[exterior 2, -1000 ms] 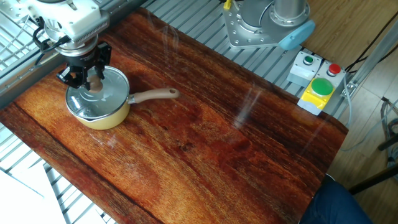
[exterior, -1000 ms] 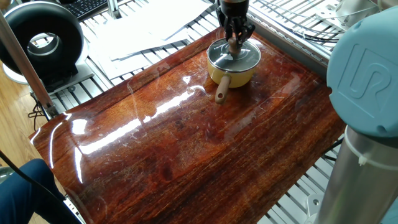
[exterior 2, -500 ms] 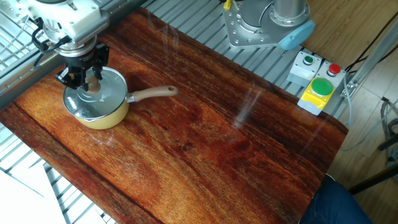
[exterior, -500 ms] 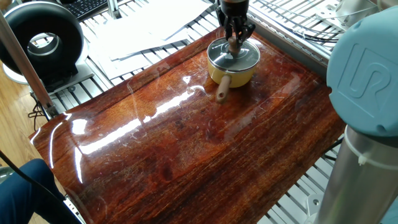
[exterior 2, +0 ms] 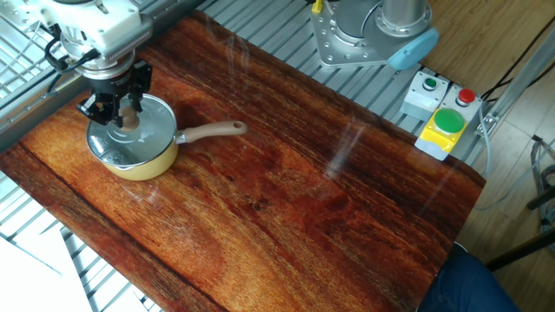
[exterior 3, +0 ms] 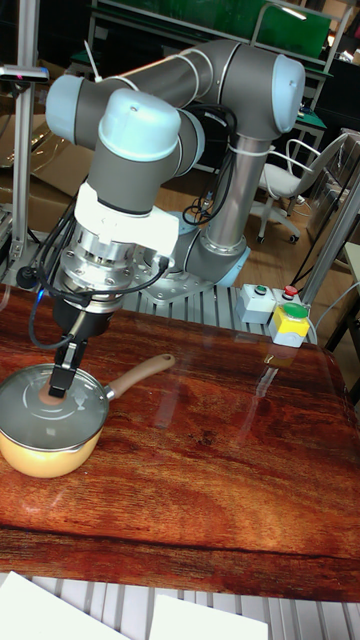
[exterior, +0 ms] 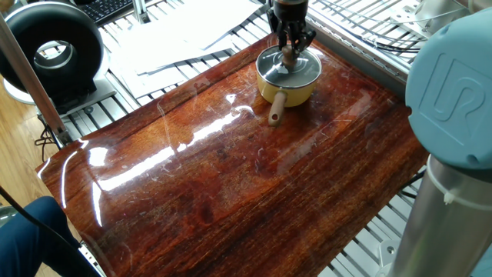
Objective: Cover the pot with the lid
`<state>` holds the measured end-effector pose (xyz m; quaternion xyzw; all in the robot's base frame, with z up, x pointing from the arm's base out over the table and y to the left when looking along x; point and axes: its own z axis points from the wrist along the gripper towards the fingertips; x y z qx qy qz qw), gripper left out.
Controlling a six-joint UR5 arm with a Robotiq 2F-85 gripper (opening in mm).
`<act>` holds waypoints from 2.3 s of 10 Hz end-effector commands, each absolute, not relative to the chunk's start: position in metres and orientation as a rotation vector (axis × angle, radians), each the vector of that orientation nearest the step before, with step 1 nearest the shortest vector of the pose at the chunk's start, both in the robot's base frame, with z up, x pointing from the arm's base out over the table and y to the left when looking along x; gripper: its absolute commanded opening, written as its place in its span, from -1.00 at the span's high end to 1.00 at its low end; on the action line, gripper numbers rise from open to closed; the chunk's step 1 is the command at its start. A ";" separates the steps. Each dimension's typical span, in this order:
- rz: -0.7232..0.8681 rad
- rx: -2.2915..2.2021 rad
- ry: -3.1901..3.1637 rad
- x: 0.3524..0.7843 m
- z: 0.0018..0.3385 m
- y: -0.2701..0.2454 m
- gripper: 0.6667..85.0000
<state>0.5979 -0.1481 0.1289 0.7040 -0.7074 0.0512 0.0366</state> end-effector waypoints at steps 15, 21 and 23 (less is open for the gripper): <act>-0.178 1.195 -2.823 0.562 0.164 -0.058 0.96; -0.087 -0.147 -3.121 0.531 0.188 -0.043 0.98; 0.001 -0.160 -3.130 0.533 0.186 -0.062 0.98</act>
